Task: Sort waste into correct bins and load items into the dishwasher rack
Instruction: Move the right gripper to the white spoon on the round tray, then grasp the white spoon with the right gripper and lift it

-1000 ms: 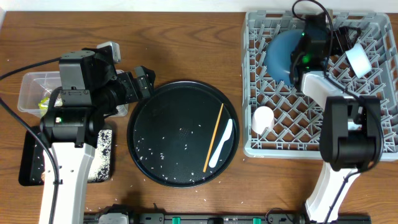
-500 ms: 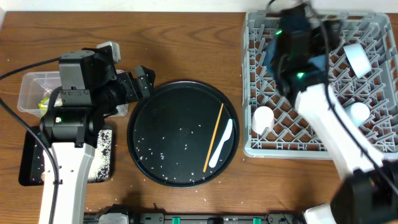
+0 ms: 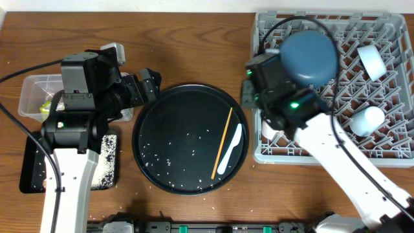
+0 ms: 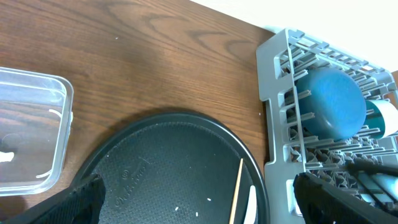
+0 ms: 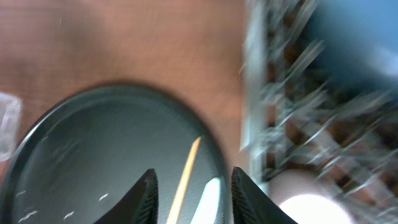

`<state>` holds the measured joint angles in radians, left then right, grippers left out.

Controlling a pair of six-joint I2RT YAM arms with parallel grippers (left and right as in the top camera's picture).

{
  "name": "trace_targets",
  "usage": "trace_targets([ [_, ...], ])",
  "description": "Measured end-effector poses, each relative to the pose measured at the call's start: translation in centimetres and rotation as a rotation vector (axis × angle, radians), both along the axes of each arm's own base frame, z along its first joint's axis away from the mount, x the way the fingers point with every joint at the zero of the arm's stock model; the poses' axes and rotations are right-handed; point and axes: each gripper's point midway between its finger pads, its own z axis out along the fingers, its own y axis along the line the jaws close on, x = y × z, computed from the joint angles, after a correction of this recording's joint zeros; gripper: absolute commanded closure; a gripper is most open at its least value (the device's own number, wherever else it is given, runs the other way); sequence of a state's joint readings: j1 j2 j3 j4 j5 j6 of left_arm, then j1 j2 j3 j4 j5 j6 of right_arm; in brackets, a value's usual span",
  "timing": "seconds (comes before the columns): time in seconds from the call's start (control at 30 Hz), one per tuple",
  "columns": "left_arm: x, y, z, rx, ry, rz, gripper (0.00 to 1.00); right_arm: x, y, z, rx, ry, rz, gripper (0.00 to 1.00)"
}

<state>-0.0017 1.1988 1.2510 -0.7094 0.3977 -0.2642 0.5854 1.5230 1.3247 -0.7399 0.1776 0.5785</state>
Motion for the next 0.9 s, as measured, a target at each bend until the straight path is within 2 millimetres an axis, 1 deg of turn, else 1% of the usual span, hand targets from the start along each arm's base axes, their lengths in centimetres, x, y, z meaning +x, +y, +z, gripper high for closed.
trace_targets([
  [0.03,0.0,0.0,0.0,0.0,0.001,0.0,0.02,-0.6,1.0,-0.9,0.018,0.038,0.001,0.78],
  [0.07,0.0,0.0,0.0,0.0,0.0,0.0,0.02,-1.0,1.9,-1.8,0.029,0.071,-0.001,0.81],
  [0.13,0.0,0.0,0.0,0.0,0.0,0.0,0.02,-2.0,3.2,-3.5,0.032,0.128,0.002,0.82],
  [0.27,0.0,0.0,0.0,0.0,0.0,0.0,0.02,-4.1,4.9,-7.1,0.007,0.25,-0.012,0.86],
  [0.33,0.0,0.0,0.0,0.0,0.0,0.0,0.02,-5.0,5.2,-8.8,-0.019,0.305,-0.026,0.93],
  [0.4,0.0,0.0,0.0,0.0,0.0,0.0,0.02,-5.9,5.4,-10.7,-0.05,0.361,-0.045,0.95],
  [0.47,0.0,0.0,0.0,0.0,0.0,0.0,0.02,-7.0,5.5,-12.3,-0.079,0.414,-0.077,0.94],
  [0.53,0.0,0.0,0.0,0.0,0.0,0.0,0.02,-8.0,5.6,-13.4,-0.098,0.452,-0.108,0.91],
  [0.63,0.0,0.0,0.0,0.0,0.0,0.0,0.02,-9.0,5.8,-14.2,-0.111,0.485,-0.146,0.88],
  [0.77,0.0,0.0,0.0,0.0,0.0,0.0,0.02,-10.1,5.2,-14.4,-0.127,0.519,-0.204,0.84],
  [0.8,0.0,0.0,0.0,0.0,0.0,0.0,0.02,-10.3,5.1,-14.4,-0.129,0.524,-0.218,0.84],
  [0.9,0.0,0.0,0.0,0.0,0.0,0.0,0.02,-10.5,4.7,-14.5,-0.133,0.534,-0.25,0.78],
])
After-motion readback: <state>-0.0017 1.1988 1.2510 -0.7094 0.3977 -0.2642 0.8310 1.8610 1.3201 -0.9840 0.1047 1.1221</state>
